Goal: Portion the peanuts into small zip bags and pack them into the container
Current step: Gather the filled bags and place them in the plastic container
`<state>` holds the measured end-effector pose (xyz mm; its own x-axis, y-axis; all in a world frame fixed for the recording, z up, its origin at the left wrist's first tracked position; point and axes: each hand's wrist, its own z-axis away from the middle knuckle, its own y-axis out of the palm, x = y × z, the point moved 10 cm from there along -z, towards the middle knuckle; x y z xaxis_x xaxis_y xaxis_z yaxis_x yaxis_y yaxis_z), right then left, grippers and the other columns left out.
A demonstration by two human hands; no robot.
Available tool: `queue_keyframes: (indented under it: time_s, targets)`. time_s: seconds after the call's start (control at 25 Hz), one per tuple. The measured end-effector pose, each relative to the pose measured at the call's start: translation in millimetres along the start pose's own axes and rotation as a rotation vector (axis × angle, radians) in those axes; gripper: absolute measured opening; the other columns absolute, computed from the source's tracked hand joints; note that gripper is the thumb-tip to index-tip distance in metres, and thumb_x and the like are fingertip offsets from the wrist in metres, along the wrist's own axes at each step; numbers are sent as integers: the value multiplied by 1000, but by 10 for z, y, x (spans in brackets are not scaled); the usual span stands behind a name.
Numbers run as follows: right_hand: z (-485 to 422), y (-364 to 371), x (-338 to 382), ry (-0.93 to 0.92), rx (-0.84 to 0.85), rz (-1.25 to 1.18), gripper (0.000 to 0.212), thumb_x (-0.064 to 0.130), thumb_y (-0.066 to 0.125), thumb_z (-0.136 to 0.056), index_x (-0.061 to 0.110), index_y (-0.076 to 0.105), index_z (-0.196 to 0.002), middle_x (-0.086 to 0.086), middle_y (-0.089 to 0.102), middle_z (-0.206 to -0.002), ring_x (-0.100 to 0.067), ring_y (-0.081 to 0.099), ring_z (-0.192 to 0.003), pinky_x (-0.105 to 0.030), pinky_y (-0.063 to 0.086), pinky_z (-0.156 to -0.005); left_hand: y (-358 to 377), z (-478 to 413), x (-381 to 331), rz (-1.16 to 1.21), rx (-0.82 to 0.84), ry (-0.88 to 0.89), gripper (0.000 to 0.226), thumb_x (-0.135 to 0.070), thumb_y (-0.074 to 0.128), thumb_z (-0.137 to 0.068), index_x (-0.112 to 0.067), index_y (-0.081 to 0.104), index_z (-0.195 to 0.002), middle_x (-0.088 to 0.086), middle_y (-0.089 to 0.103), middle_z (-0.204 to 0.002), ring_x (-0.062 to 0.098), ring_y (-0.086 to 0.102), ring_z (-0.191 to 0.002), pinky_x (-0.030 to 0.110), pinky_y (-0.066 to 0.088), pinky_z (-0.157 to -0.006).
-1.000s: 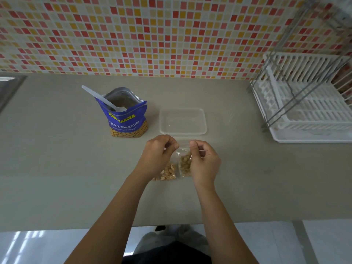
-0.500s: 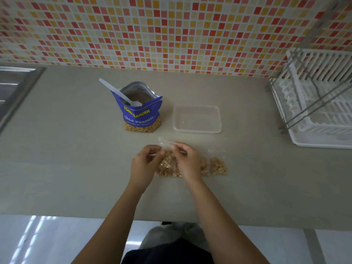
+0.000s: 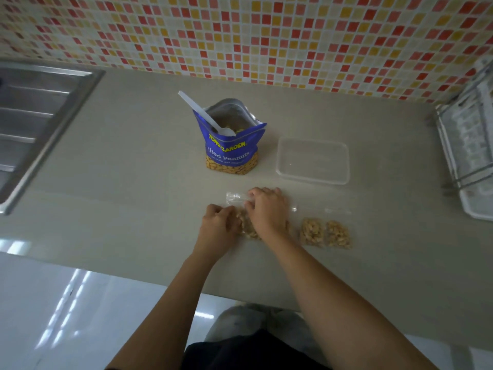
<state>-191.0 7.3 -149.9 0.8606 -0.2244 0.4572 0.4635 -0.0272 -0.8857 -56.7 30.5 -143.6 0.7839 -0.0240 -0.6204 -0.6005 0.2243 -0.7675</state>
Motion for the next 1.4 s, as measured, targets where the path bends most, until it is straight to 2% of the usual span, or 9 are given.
queue_keyframes:
  time_s: [0.12,0.32,0.48,0.68,0.84,0.96,1.16,1.28,1.4]
  targets:
    - [-19,-246,-20,-34,-119,-116,31,32,58,-86,11,65,-108,-14,64,-101,-35,53,-96,-40,43,-84,-91,-24,-59,-47,-121,59,46,-37,52,-74,-1,69,-98,25,58,-98,40,61,-85,44,51,-84]
    - [-68,-829,-476,-6,-346,-209,22,19,59,-86,9,67,-103,-15,62,-90,-36,57,-85,-38,47,-79,51,-377,-736,123,-71,98,36,-14,60,-86,-1,60,-119,20,63,-113,32,63,-97,33,49,-89]
    - [-73,-1192,-1137,172,-485,-208,36,19,54,-85,4,58,-117,-22,56,-109,-39,53,-103,-38,38,-93,299,-741,-1038,101,-60,55,34,-24,53,-92,3,55,-113,25,66,-87,39,62,-84,40,48,-76]
    - [-242,-952,-1757,433,-175,-348,60,25,51,-93,-6,29,-139,-26,39,-142,-35,39,-131,-34,27,-109,449,-983,-1071,95,-13,-80,28,-22,51,-93,6,53,-95,26,62,-85,40,59,-84,38,42,-71]
    - [-232,-841,-1787,443,-169,-436,48,26,55,-90,-2,46,-128,-18,63,-117,-29,59,-109,-40,44,-97,425,-989,-991,119,-42,-133,21,-14,53,-89,-4,44,-72,4,41,-56,29,45,-67,31,29,-61]
    - [-189,-841,-1764,429,-176,-475,47,28,56,-88,-1,50,-125,-5,55,-93,-24,59,-90,-42,46,-94,418,-979,-950,135,-55,-135,25,-11,52,-88,-5,40,-67,13,46,-58,35,48,-66,35,34,-61]
    - [-177,-927,-1694,396,-174,-435,58,26,56,-90,0,36,-138,-22,32,-148,-27,28,-140,-24,19,-110,351,-899,-1044,112,-53,-144,34,-20,49,-93,3,54,-117,25,62,-112,40,57,-106,38,43,-89]
    - [-96,-1114,-1692,401,-272,-481,55,26,57,-90,3,40,-137,-18,29,-150,-25,26,-140,-19,15,-108,241,-854,-1114,182,-152,-100,40,-21,53,-91,-2,52,-126,21,60,-119,33,57,-107,37,43,-93]
    - [51,-1322,-1735,449,-424,-684,48,24,62,-87,5,48,-129,-12,48,-136,-22,49,-122,-16,34,-99,281,-808,-1141,531,-136,-161,38,-17,53,-90,-7,50,-127,6,64,-99,20,60,-86,36,49,-86]
